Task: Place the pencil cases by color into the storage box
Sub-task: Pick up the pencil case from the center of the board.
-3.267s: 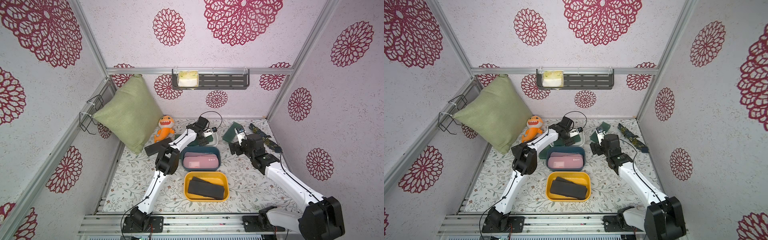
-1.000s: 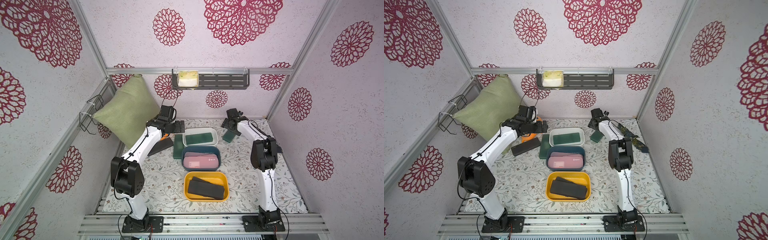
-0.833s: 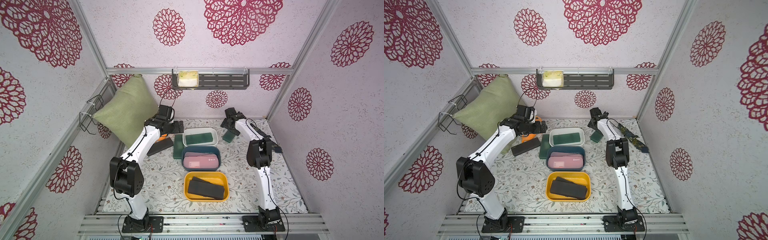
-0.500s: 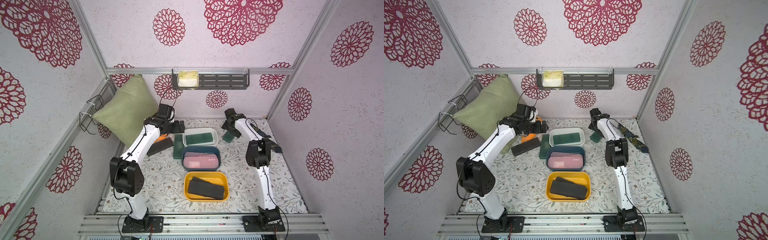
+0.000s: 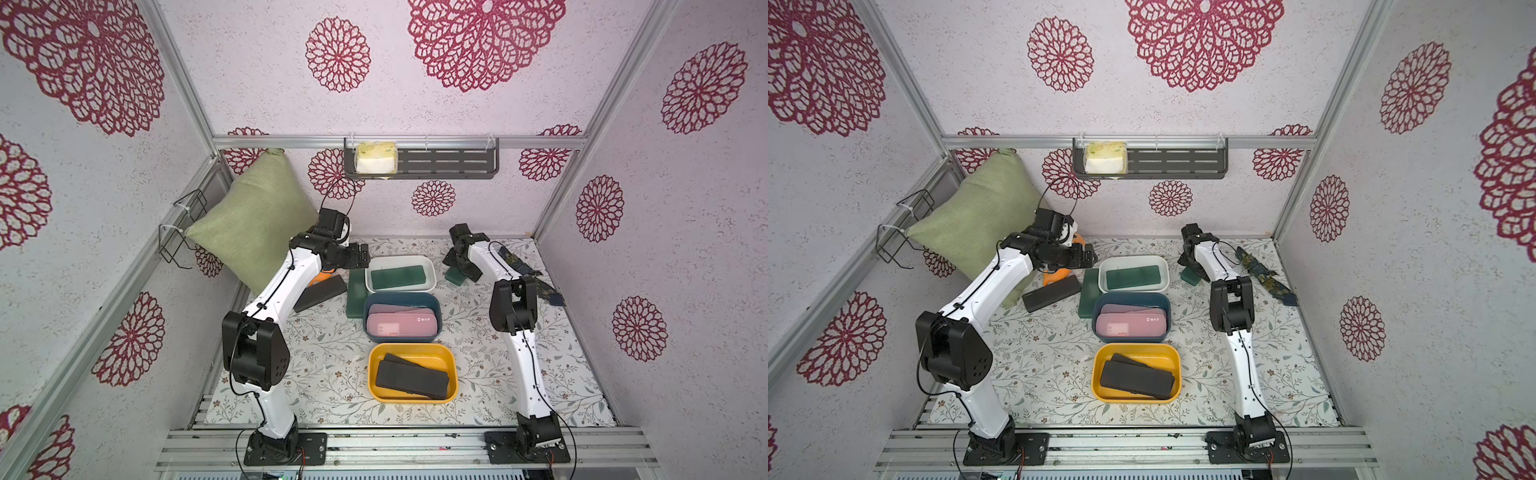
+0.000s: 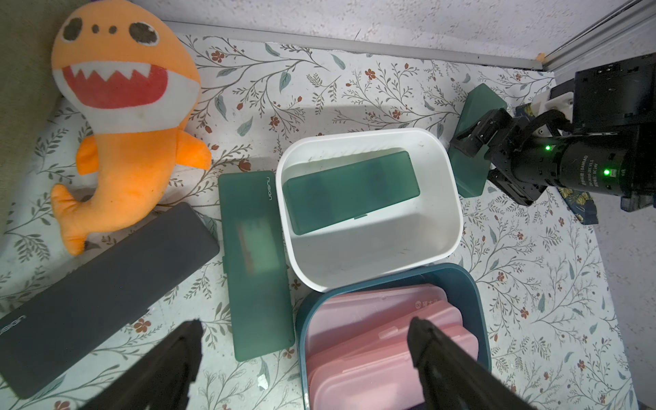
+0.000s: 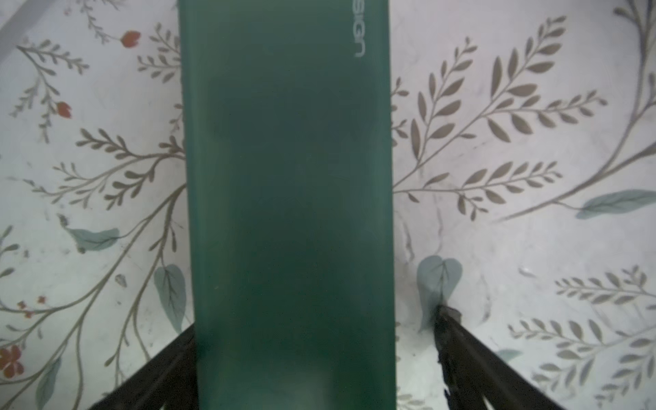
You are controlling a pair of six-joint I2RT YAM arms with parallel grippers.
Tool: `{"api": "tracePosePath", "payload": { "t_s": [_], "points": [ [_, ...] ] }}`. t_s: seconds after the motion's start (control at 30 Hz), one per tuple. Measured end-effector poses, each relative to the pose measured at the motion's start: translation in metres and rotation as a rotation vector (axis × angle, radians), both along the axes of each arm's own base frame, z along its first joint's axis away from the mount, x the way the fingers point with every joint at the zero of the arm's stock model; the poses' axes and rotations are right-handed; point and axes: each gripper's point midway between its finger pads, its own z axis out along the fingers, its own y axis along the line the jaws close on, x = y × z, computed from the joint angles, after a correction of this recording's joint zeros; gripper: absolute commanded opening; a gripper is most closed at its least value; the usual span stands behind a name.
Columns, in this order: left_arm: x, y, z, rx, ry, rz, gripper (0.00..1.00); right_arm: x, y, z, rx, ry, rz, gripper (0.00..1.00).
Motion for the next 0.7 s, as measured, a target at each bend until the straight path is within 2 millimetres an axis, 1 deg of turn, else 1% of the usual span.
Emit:
{"api": "tracePosePath", "payload": {
  "t_s": [0.27, 0.7],
  "points": [
    [0.0014, 0.0000, 0.0022, 0.002, -0.003, -0.001, 0.97, 0.0010, -0.0002, -0.0012, -0.001, -0.001, 0.000, 0.98],
    [-0.0006, 0.0009, -0.0026, 0.010, 0.015, -0.005, 0.97, 0.0006, -0.0026, -0.0026, -0.021, 0.007, 0.016, 0.65]
  ]
}}
